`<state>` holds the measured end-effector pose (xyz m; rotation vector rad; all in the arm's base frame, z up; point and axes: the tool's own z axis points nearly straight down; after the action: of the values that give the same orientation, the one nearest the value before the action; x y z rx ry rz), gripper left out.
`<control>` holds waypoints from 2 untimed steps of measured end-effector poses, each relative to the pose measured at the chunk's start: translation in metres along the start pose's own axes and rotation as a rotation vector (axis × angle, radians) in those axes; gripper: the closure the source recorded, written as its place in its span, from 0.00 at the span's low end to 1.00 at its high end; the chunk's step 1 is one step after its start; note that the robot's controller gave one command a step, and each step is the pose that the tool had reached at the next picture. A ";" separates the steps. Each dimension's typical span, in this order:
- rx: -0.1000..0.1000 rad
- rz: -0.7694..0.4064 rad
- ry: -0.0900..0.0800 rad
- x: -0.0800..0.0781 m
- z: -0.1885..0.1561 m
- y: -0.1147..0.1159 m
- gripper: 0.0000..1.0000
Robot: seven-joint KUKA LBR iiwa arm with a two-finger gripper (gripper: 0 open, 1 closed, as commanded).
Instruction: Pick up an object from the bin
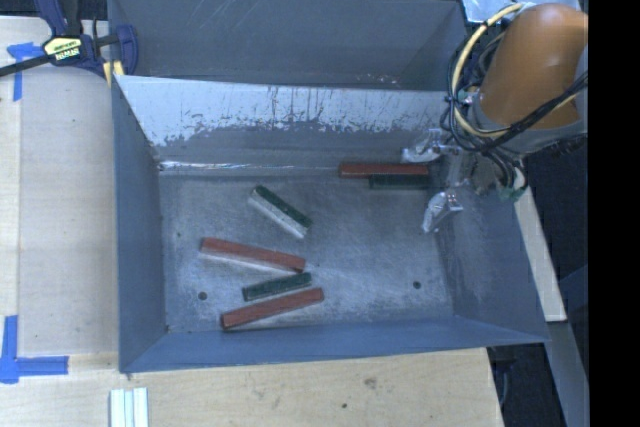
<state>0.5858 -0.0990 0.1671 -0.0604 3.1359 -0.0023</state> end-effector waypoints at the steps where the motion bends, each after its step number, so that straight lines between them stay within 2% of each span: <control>1: 0.000 -0.012 -0.001 -0.010 0.003 0.001 0.00; 2: 0.001 -0.036 -0.006 -0.019 0.043 -0.017 0.00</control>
Offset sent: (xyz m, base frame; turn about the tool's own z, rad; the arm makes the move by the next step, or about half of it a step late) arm 0.0239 -0.0423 -0.0971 -0.1676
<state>0.6062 -0.1157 0.1241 -0.1160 3.1285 -0.0032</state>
